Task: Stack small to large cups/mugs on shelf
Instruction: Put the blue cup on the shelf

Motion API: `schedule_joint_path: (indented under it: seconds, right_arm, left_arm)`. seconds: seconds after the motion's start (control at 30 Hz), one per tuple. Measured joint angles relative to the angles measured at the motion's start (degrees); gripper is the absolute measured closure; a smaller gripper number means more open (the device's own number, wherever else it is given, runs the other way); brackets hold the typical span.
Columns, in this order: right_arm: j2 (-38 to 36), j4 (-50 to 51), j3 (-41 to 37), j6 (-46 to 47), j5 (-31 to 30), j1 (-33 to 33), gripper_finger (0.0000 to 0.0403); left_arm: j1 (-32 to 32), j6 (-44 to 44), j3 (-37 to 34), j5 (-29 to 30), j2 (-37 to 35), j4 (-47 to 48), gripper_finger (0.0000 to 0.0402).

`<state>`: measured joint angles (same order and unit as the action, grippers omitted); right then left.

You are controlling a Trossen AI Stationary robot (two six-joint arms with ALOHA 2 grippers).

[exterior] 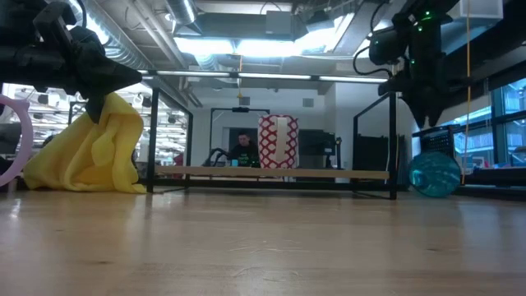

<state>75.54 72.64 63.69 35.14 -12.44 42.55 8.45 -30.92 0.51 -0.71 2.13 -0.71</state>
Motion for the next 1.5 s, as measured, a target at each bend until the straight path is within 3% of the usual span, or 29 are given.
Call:
schedule_joint_path:
  seconds: [0.2, 0.4, 0.47, 0.57, 0.77, 0.9, 1.07, 1.23, 1.37, 1.5]
  right_arm:
    - [-2.4, 1.8, -7.2, -11.3, -3.5, -11.0, 0.0275]
    - [-8.9, -1.6, -11.1, -8.0, -11.5, -21.9, 0.0275]
    - [-12.3, -1.9, -11.7, 0.5, -16.9, -25.7, 0.0275]
    - [-18.7, -2.3, -13.0, 23.1, -22.8, -30.7, 0.0275]
    - [-30.4, -3.6, -20.2, 73.6, -25.6, -38.0, 0.0275]
    - [-34.7, -8.7, -25.5, 88.8, -23.6, -41.0, 0.0275]
    - [-35.7, -16.5, -28.4, 91.3, -21.8, -41.7, 0.0275]
    - [-35.4, -16.8, -27.9, 92.1, -16.7, -38.9, 0.0275]
    - [-35.3, -7.4, -26.1, 90.6, -12.2, -38.4, 0.0275]
    - [-34.8, -2.7, -22.2, 85.4, -18.9, -38.4, 0.0276]
  left_arm:
    - [0.0, 0.0, 0.0, 0.0, 0.0, 0.0, 0.0388]
    - [0.0, 0.0, 0.0, 0.0, 0.0, 0.0, 0.0388]
    - [0.0, 0.0, 0.0, 0.0, 0.0, 0.0, 0.0388]
    - [0.0, 0.0, 0.0, 0.0, 0.0, 0.0, 0.0388]
    - [0.0, 0.0, 0.0, 0.0, 0.0, 0.0, 0.0388]
    - [0.0, 0.0, 0.0, 0.0, 0.0, 0.0, 0.0388]
    - [0.0, 0.0, 0.0, 0.0, 0.0, 0.0, 0.0388]
    - [0.0, 0.0, 0.0, 0.0, 0.0, 0.0, 0.0388]
    - [0.0, 0.0, 0.0, 0.0, 0.0, 0.0, 0.0388]
    - [0.0, 0.0, 0.0, 0.0, 0.0, 0.0, 0.0388]
